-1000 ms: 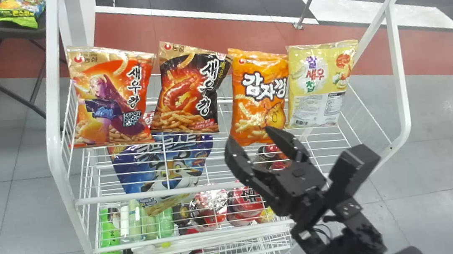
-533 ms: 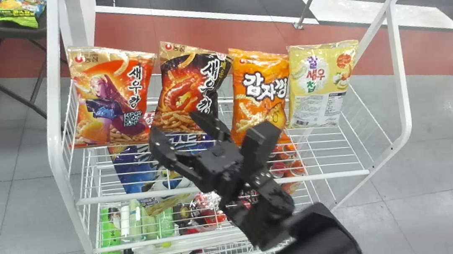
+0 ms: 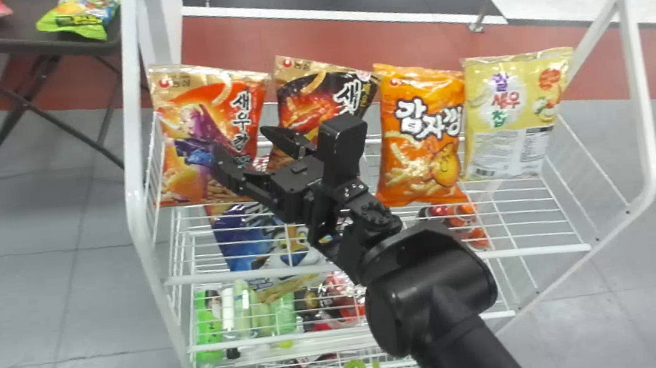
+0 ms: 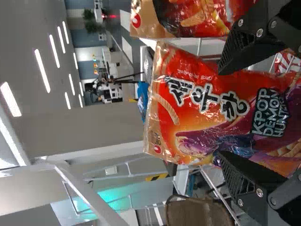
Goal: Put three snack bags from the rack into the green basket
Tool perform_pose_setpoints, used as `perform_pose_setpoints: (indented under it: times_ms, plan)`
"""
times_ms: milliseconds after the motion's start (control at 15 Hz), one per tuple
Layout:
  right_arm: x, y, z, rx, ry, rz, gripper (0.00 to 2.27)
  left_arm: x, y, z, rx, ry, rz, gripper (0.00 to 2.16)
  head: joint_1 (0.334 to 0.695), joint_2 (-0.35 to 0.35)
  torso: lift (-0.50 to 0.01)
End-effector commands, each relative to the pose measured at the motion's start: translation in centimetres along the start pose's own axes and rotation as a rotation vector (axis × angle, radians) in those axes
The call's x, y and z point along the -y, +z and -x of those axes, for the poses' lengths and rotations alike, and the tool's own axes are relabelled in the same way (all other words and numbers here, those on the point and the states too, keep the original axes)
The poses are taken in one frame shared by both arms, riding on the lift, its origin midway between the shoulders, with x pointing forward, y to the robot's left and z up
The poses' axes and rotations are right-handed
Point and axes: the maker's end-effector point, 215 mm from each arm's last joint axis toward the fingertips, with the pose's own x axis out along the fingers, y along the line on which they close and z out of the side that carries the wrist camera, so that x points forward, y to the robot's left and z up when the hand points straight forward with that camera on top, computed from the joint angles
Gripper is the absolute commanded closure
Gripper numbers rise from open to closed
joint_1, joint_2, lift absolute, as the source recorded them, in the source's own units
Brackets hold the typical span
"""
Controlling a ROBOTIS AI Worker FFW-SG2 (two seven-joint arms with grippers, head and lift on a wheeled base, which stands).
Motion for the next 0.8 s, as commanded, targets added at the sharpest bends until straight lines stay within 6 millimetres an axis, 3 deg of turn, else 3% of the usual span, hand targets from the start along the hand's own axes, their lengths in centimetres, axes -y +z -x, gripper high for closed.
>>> perform_pose_setpoints:
  times_ms: [0, 133, 267, 400, 733]
  plan:
    - [0.0, -0.3, -1.4, -0.018, 0.019, -0.004, 0.28, -0.1, 0.4, 0.2, 0.006, 0.005, -0.002, 1.47, 0.695, -0.190, 0.000]
    - [0.0, -1.3, -2.4, -0.076, 0.034, -0.007, 0.60, -0.3, 0.8, 0.2, 0.005, 0.006, -0.004, 1.47, 0.695, -0.177, 0.000]
    - [-1.0, -1.9, -2.1, -0.116, 0.086, -0.027, 1.74, -0.3, 1.1, 0.2, 0.004, 0.004, -0.004, 1.47, 0.695, -0.164, 0.000]
    - [-2.1, -1.6, -0.6, -0.126, 0.103, -0.026, 2.01, -0.3, 1.1, 0.2, 0.003, 0.003, -0.003, 1.47, 0.695, -0.147, 0.000]
    - [-3.6, -0.6, 4.4, -0.138, 0.121, -0.019, 2.05, -0.1, 0.9, 0.2, 0.005, -0.003, -0.002, 1.47, 0.695, -0.161, 0.000]
